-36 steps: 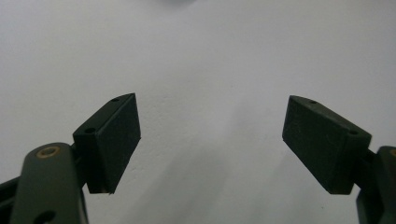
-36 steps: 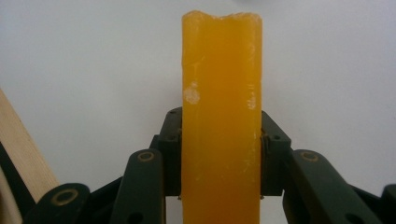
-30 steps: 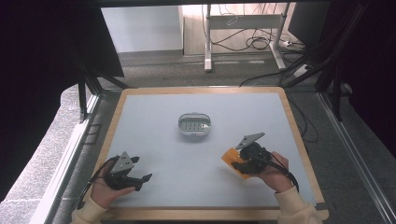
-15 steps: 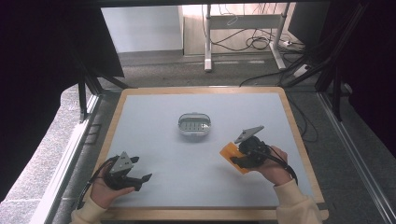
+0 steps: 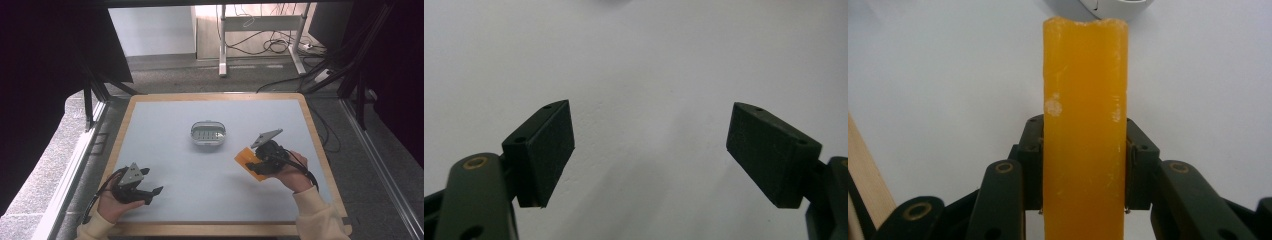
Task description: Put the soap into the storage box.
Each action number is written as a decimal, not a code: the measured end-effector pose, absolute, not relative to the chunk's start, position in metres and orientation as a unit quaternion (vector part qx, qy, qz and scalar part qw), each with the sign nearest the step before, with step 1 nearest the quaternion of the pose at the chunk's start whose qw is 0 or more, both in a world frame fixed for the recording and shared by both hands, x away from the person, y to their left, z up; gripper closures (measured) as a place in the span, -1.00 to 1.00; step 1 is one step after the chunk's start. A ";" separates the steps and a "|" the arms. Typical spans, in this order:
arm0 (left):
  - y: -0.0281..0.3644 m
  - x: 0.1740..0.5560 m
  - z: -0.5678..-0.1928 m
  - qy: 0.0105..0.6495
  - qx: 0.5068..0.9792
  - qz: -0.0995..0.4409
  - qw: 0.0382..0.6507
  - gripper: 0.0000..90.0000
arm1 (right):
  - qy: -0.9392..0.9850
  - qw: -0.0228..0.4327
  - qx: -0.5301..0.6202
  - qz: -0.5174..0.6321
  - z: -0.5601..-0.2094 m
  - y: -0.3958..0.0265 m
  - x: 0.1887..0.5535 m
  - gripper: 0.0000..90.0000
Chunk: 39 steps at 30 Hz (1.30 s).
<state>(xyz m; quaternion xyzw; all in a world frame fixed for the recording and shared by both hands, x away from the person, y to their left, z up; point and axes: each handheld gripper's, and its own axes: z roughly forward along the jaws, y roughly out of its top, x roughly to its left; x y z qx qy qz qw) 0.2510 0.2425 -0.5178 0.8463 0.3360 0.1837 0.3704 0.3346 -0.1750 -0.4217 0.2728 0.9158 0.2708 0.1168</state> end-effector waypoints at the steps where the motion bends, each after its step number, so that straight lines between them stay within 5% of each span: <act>1: 0.243 0.251 -0.518 0.336 0.846 0.184 0.371 -0.57 | 0.916 0.117 0.271 0.271 -0.422 -0.174 0.335 0.37; 39: 0.243 0.251 -0.518 0.337 0.845 0.184 0.371 -0.57 | 0.924 0.115 0.251 0.263 -0.410 -0.162 0.358 0.37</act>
